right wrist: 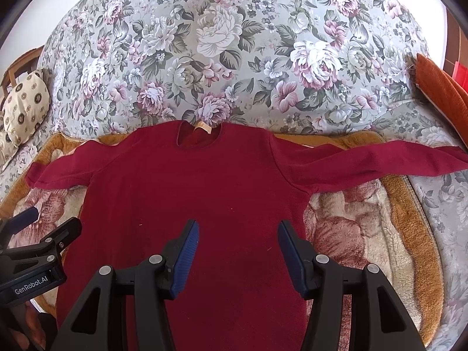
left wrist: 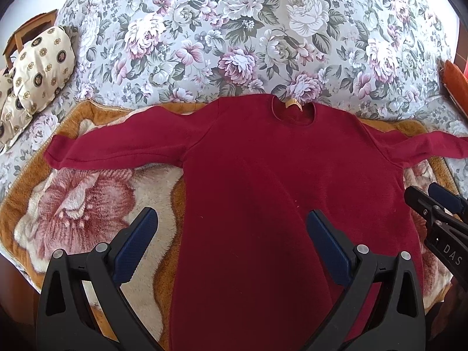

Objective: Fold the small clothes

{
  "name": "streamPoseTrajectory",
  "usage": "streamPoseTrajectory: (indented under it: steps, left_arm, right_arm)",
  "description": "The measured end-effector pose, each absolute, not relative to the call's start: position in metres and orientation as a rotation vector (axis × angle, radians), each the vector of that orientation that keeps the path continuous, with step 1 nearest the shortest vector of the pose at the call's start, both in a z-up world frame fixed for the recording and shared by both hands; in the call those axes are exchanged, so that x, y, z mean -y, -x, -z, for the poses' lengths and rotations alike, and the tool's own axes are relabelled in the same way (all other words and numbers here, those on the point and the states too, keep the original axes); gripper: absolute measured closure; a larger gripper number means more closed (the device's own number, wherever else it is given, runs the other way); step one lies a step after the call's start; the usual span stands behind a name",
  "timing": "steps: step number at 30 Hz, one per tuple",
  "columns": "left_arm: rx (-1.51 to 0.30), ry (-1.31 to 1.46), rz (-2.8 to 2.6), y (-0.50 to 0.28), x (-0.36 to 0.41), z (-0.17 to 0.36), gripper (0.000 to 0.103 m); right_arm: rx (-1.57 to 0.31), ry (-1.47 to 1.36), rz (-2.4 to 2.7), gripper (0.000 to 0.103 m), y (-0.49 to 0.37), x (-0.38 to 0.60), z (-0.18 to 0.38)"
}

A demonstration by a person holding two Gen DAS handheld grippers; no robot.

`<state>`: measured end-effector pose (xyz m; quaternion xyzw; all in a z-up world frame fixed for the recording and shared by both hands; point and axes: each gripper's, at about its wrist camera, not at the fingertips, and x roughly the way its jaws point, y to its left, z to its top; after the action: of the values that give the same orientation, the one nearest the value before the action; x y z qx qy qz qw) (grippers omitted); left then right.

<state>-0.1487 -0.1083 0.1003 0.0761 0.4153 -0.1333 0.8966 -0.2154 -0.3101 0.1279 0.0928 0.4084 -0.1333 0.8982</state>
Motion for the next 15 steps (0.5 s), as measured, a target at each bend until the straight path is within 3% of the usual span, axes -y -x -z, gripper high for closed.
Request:
streamPoseTrajectory:
  steps: [15]
  left_arm:
    - [-0.872,-0.144,0.26,0.13,0.102,-0.094,0.001]
  right_arm:
    - [-0.867,-0.171,0.247,0.049,0.191,0.297,-0.12]
